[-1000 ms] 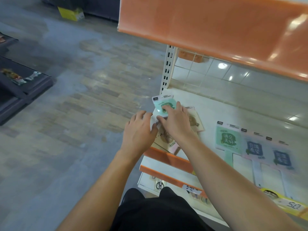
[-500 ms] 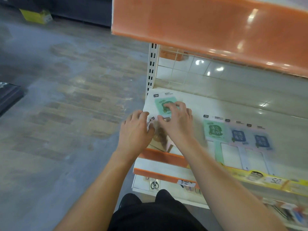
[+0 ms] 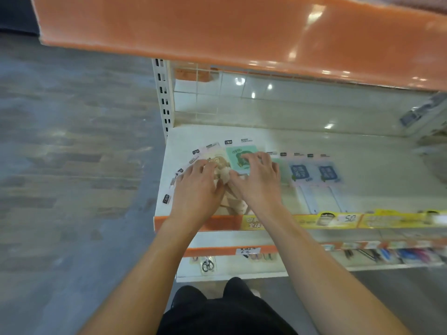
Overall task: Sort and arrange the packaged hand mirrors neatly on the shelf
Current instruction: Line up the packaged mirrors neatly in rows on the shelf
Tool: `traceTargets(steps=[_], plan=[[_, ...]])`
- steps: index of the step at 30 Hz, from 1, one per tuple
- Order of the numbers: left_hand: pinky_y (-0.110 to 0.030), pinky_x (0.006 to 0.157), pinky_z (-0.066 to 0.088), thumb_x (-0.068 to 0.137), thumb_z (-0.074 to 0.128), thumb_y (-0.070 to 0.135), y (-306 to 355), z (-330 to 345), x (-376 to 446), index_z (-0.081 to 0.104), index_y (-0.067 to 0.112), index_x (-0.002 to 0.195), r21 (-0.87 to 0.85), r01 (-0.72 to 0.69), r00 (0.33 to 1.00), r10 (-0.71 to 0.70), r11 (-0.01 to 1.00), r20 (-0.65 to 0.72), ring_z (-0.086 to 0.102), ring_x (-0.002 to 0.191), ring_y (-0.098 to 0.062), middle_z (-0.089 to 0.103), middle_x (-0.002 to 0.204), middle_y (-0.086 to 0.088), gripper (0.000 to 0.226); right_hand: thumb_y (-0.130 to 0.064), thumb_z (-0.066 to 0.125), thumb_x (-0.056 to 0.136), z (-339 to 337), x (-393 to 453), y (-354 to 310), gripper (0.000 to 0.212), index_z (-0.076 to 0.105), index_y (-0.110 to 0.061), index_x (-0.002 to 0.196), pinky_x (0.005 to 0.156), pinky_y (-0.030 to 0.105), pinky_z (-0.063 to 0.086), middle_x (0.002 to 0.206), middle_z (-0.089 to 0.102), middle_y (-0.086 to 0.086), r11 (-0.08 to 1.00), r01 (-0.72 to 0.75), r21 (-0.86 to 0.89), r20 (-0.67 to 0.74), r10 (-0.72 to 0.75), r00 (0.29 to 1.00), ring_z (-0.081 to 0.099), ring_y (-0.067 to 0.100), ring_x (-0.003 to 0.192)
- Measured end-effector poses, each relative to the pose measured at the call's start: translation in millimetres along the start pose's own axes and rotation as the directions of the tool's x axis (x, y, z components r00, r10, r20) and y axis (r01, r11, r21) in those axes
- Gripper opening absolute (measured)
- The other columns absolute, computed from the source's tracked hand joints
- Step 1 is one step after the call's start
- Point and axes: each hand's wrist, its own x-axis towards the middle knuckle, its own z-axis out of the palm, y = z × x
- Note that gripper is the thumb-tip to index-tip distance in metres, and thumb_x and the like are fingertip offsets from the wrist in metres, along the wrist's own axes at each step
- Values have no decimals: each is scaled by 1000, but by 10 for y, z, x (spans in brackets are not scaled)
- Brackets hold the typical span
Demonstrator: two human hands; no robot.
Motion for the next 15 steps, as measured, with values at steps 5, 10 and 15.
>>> traceTargets(steps=[5,10,15], plan=[[-42,88,42,89,53,31,273,145,91,51,16,125,4,-29,999,29,1000,43,53,112,-30,52,129,-5,39,-46,65,83,-162,-18,269,50,56,-23,127,99,38,33,134,44,1,999,-44,9,-28,44,999,42,31,118],[-45,92,41,92,51,33,644,339,178,49,15,129,19,-60,997,59,998,53,51,118,-31,49,134,-6,41,-41,65,82,-351,27,655,48,59,-21,124,99,38,36,131,48,2,996,-81,32,-75,83,994,45,32,114],[-43,95,40,93,49,36,1094,572,223,49,16,130,18,-83,993,81,996,86,50,119,-29,48,135,-5,43,-40,67,82,-550,95,1127,46,59,-22,124,96,37,33,129,50,2,992,-114,55,-75,118,990,43,33,112]])
